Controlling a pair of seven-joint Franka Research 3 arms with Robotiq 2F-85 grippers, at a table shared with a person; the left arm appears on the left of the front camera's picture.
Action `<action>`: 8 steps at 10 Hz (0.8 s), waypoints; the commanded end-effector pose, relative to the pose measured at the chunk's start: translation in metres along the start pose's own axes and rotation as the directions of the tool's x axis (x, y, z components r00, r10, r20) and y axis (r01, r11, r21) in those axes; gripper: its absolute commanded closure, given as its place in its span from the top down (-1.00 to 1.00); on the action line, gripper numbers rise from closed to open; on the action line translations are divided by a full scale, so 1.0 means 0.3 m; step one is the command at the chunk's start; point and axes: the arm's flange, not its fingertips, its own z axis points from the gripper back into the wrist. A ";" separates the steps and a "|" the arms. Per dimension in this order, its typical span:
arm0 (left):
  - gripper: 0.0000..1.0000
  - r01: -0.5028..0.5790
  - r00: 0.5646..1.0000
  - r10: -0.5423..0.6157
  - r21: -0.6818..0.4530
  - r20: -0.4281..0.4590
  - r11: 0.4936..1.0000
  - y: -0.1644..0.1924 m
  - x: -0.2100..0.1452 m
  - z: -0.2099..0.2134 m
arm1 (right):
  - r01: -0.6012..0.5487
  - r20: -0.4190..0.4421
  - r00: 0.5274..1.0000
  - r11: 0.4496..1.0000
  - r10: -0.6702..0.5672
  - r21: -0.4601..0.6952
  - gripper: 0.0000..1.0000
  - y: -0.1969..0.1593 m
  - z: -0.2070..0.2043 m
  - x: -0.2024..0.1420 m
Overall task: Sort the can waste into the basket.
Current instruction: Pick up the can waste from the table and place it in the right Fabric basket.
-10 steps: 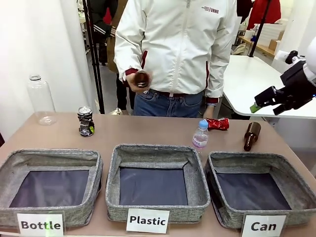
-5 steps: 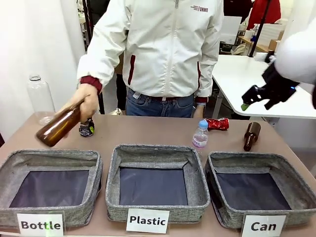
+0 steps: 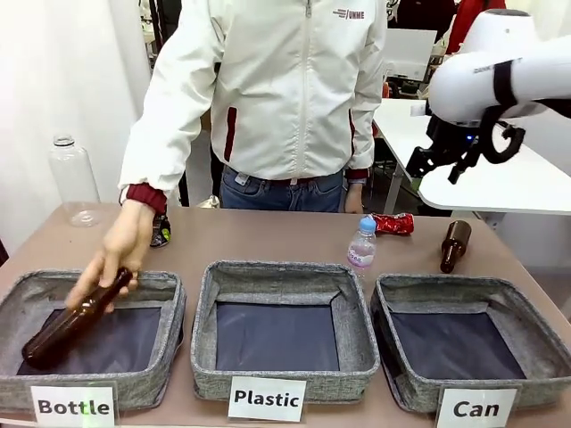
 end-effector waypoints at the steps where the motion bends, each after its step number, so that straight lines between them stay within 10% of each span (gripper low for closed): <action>1: 1.00 0.017 1.000 -0.017 -0.064 -0.004 0.998 -0.002 -0.036 0.087 | 0.031 -0.050 0.998 0.999 -0.029 0.040 1.00 0.016 -0.034 0.122; 4: 1.00 0.023 0.999 -0.024 -0.064 -0.021 0.998 0.000 -0.037 0.057 | 0.112 0.004 0.994 0.985 -0.113 0.129 1.00 -0.023 -0.113 0.169; 5: 1.00 0.023 0.998 -0.027 -0.067 -0.063 0.998 0.005 -0.036 0.009 | -0.160 -0.015 0.986 0.973 0.164 0.164 1.00 -0.009 -0.104 0.156; 6: 1.00 0.021 0.992 -0.030 -0.072 -0.126 0.997 0.005 -0.043 -0.063 | -0.549 -0.091 0.823 0.826 0.561 0.124 1.00 -0.002 -0.096 0.138; 8: 1.00 0.012 0.973 -0.034 -0.095 -0.229 0.995 -0.002 -0.075 -0.189 | -0.833 -0.066 0.549 0.552 0.833 0.034 1.00 -0.013 -0.073 0.126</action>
